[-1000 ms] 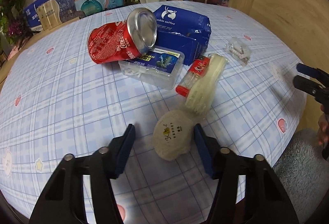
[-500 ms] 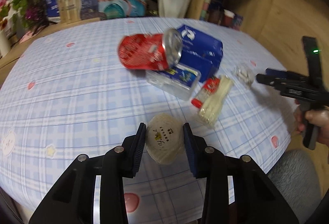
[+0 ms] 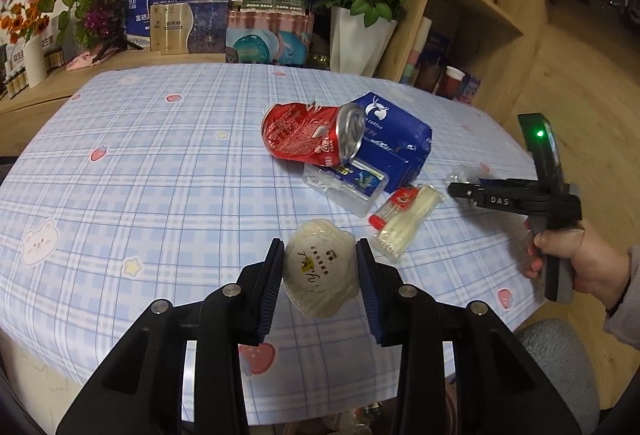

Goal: Collect trash
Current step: 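Grasp the round white soap with the left gripper while the right gripper grasps the clear parts bag, then carry both items over the bin and open both grippers to drop them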

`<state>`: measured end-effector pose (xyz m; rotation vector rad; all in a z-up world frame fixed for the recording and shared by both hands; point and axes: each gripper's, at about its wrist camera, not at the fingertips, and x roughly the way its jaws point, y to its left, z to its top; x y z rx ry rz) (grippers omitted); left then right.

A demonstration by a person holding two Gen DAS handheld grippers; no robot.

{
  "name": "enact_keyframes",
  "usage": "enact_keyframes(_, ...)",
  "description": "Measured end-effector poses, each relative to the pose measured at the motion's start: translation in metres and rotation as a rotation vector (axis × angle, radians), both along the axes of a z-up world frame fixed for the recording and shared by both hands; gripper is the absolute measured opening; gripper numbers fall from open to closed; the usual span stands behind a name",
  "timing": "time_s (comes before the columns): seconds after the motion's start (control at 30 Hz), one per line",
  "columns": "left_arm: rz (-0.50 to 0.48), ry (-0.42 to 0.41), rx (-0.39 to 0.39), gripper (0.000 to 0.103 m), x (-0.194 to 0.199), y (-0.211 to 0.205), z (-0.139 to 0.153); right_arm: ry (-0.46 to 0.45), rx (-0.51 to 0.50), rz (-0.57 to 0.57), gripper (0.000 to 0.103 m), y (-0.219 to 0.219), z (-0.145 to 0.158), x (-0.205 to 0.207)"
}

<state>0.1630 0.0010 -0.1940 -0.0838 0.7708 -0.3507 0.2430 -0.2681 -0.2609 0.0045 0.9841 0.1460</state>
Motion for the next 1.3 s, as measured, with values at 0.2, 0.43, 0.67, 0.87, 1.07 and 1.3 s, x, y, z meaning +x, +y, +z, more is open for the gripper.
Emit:
enact_keyframes(0.2, 0.005, -0.018, -0.005, 0.036, -0.01, 0.003, 0.011, -0.041, 0.011, 0.032, 0.041, 0.007, 0.016, -0.019)
enact_keyframes(0.43, 0.012, -0.038, -0.004, 0.036, -0.029, 0.008, 0.024, -0.094, 0.061, 0.044, 0.041, 0.017, 0.042, -0.052)
enact_keyframes(0.67, 0.003, -0.053, -0.005, 0.036, -0.056, 0.007, 0.037, -0.154, 0.089, 0.1, 0.041, 0.036, 0.065, -0.099)
enact_keyframes(0.87, -0.008, -0.072, -0.015, 0.036, -0.081, 0.004, 0.048, -0.182, 0.109, 0.117, 0.041, 0.044, 0.075, -0.139)
enact_keyframes(1.07, -0.011, -0.091, -0.027, 0.036, -0.103, 0.005, 0.058, -0.202, 0.137, 0.111, 0.041, 0.045, 0.081, -0.175)
enact_keyframes(1.3, -0.003, -0.106, -0.048, 0.036, -0.126, 0.008, 0.066, -0.235, 0.122, 0.144, 0.041, 0.053, 0.087, -0.214)
